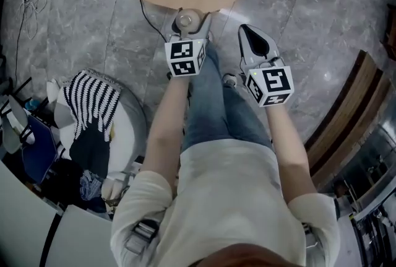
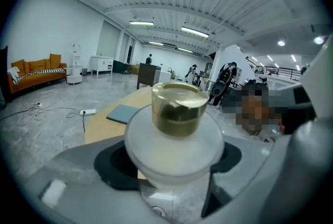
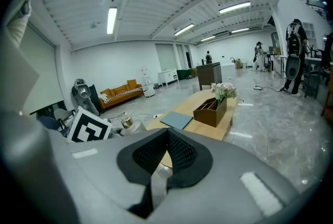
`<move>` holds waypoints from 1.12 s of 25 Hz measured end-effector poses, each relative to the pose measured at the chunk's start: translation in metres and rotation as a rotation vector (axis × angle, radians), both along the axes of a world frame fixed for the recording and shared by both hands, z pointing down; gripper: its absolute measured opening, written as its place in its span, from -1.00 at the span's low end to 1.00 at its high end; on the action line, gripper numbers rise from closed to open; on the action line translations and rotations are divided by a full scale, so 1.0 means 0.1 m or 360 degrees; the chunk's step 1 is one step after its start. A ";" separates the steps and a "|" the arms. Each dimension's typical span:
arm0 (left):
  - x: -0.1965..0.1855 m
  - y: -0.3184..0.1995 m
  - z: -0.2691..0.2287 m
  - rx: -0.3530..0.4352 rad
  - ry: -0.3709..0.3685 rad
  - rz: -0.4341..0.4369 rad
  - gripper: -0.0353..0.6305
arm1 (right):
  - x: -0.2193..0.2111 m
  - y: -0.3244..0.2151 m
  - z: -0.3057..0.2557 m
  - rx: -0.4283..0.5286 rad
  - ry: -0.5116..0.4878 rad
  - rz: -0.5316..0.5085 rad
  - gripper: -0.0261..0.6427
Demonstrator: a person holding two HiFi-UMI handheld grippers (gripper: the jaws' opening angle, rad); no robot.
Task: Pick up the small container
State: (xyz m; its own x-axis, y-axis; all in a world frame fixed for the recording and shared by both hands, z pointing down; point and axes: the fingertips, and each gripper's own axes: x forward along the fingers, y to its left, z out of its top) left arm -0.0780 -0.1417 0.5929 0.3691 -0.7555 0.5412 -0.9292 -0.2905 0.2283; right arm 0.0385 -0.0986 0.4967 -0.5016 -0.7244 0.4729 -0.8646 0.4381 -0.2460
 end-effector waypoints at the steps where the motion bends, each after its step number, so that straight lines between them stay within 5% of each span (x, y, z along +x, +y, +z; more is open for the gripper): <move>1: 0.01 0.06 -0.08 0.0013 0.0002 0.0005 0.18 | 0.03 0.07 -0.06 0.0005 -0.0006 0.0007 -0.93; 28: 0.54 2.06 -1.94 0.0250 0.0041 0.0002 0.18 | 0.47 1.74 -1.40 0.0248 -0.0058 -0.0112 -0.93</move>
State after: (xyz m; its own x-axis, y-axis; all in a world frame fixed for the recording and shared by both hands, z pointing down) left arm -0.0238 0.0645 0.3985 0.3823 -0.8297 0.4068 -0.9233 -0.3254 0.2041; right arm 0.0853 0.0755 0.3563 -0.5683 -0.7500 0.3383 -0.8223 0.5325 -0.2008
